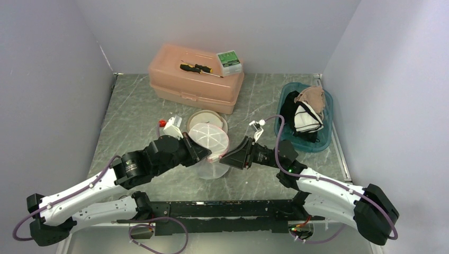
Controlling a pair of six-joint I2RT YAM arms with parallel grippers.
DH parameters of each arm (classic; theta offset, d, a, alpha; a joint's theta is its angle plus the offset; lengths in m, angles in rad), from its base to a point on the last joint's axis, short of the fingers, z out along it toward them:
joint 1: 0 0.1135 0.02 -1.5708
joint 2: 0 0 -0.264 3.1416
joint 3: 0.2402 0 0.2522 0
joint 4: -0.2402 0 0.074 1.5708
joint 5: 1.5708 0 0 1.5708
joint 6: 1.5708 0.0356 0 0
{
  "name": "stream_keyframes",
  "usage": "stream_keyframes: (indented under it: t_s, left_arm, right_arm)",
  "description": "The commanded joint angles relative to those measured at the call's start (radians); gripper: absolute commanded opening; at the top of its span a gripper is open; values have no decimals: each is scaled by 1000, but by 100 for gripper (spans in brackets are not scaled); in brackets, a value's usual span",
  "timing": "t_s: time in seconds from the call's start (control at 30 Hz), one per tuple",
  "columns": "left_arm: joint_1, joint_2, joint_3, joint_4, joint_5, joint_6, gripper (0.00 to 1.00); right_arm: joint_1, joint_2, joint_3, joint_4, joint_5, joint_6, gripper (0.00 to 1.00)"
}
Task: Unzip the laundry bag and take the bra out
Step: Unzip the laundry bag at the center of the board.
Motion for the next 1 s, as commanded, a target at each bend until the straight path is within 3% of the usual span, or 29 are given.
stream_keyframes:
  t_s: [0.0,0.97]
  left_arm:
    - [2,-2,57,79,2,15,3]
    - [2,-19,42,74,-5,1,3]
  right_arm:
    - [1,15,47,76,-41,7,44]
    - [2,-11,0,114,-54,6,18]
